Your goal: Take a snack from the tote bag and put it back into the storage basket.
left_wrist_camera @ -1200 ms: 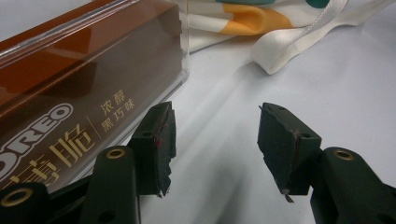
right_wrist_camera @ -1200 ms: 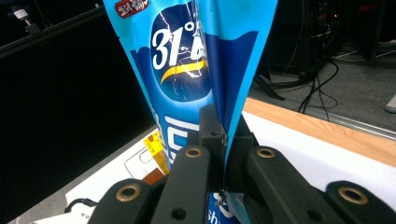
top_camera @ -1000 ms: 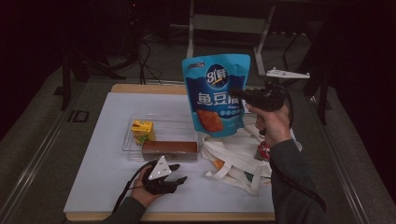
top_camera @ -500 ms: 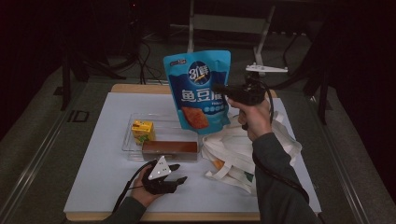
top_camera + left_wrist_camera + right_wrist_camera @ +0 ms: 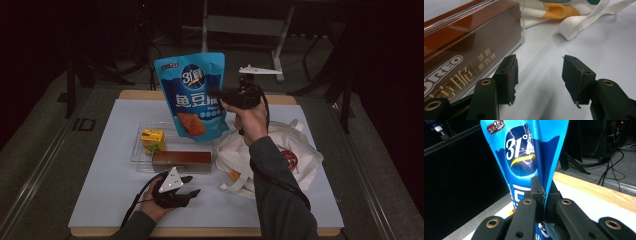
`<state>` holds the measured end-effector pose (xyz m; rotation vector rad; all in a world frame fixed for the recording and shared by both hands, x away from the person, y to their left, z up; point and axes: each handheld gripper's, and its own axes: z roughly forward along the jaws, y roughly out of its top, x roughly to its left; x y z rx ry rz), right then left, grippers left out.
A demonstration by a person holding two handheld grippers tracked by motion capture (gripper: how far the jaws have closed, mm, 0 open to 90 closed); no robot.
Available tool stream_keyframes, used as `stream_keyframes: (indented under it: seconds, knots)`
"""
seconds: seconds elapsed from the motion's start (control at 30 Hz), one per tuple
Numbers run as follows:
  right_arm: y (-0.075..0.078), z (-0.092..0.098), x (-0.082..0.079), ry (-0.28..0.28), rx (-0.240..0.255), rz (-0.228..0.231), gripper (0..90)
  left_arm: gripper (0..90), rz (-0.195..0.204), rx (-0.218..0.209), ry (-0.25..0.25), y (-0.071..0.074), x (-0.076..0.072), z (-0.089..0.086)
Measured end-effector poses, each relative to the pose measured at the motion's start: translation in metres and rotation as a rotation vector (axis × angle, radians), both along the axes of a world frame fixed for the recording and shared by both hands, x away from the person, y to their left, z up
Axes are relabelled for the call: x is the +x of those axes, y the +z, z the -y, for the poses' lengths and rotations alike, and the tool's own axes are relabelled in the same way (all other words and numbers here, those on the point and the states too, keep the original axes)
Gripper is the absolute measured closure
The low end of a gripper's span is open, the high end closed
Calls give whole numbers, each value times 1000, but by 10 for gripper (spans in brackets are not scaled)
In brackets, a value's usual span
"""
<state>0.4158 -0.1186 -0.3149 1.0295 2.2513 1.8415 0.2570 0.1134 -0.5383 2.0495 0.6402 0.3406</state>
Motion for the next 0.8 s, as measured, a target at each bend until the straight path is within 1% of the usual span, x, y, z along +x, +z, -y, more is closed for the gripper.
stream_keyframes:
  seconds: [0.03,0.17,0.2,0.37,0.4,0.43,0.57,0.63,0.67,0.7,0.73,0.77,0.8]
  knots:
    - [-4,-5,2,-4,4,-12,896,460,0,1,-1,0,0,0]
    - [-11,-12,7,-14,3,-26,896,459,0,1,-1,0,0,0]
    - [-17,-17,10,-17,0,-33,895,458,-2,0,-1,0,0,0]
    - [-30,-25,16,-30,-9,-57,895,456,-2,3,-2,0,0,0]
    - [-30,-25,16,-30,-9,-57,895,456,-1,1,-1,0,0,0]
    - [-35,-29,17,-37,-11,-64,895,456,-2,1,-1,0,0,0]
    - [-41,-35,20,-52,-18,-73,895,456,-1,1,0,0,0,0]
    - [-47,-40,23,-65,-15,-80,895,456,-1,0,2,0,0,-1]
    - [-47,-40,23,-65,-15,-80,895,456,-1,0,2,0,0,-1]
    - [-50,-45,25,-69,-24,-81,895,456,0,0,1,0,0,0]
    - [-50,-45,25,-69,-24,-81,895,456,0,0,1,0,0,0]
    - [-54,-50,26,-73,-35,-81,895,456,0,0,1,0,0,0]
    - [-54,-50,26,-73,-35,-81,895,456,1,1,1,0,0,0]
